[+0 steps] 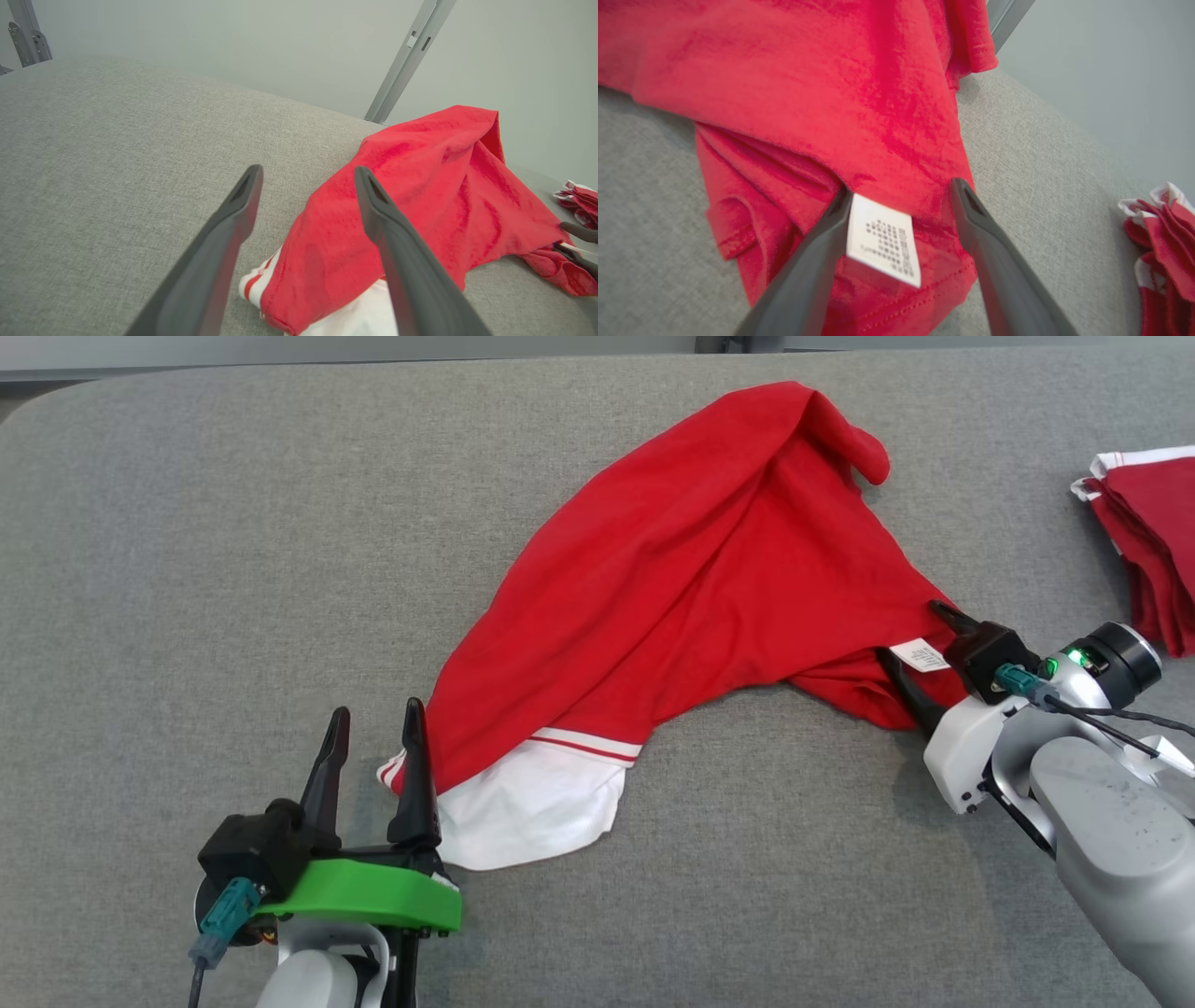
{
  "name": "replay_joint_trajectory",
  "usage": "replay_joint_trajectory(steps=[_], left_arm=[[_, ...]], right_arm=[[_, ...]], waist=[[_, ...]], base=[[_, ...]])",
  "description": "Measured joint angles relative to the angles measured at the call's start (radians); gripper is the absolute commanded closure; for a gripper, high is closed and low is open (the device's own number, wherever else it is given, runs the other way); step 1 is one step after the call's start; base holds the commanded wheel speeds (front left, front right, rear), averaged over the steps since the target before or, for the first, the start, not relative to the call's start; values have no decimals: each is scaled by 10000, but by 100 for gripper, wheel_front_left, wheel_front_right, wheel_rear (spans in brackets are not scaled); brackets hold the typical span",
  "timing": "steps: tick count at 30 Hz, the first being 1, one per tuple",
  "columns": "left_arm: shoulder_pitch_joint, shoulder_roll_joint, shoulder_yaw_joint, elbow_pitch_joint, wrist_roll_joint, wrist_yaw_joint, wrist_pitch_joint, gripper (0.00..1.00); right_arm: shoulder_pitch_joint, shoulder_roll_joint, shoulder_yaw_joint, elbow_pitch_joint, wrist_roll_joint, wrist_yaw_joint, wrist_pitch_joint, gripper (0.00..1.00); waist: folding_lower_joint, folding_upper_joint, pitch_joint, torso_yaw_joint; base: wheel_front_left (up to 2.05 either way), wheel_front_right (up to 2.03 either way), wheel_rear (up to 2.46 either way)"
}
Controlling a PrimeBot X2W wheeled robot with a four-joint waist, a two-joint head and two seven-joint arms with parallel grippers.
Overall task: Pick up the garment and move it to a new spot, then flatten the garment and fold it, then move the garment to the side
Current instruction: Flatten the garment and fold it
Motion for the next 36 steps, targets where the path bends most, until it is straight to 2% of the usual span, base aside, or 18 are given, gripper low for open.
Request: replay_joint_trajectory(steps=[1, 2, 3, 14, 21, 25, 30, 36], left_arm=[[0, -2, 0, 13, -2, 0, -27, 0], [0, -4, 8, 21, -6, 0, -27, 0], [0, -4, 10, 29, -17, 0, -40, 0], [7, 23, -4, 86, -17, 29, -69, 0], [104, 88, -19, 81, -50, 84, -67, 0], [179, 96, -38, 46, -63, 140, -61, 0], [358, 150, 40, -82, -98, 245, -58, 0], [412, 259, 86, -207, -151, 261, -52, 0]], right_arm=[[-24, 0, 6, 35, -2, 0, 0, 67], [-49, 0, 21, 79, -19, 0, 4, 93], [-94, 4, 58, 138, -31, 0, 19, 100], [-1549, -65, 31, 157, -704, 0, -169, 100], [-2296, 52, -385, -986, -1848, 0, -360, 100], [-1287, 184, -104, -1996, -2019, 0, -397, 100], [646, -117, 86, -3057, -2071, 0, -362, 100], [2746, 184, 201, -3691, -1942, 0, 21, 100]], waist=[[0, 0, 2, 46], [0, 0, 1, 86], [0, 0, -2, 122], [0, 0, -178, -11], [0, 0, -376, -240], [0, 0, -528, -344], [0, 0, -605, -571], [0, 0, -603, -915]], base=[[0, 0, 0], [0, 0, 0], [0, 0, 0], [0, 0, 0], [0, 0, 0], [0, 0, 0], [0, 0, 0], [0, 0, 0]])
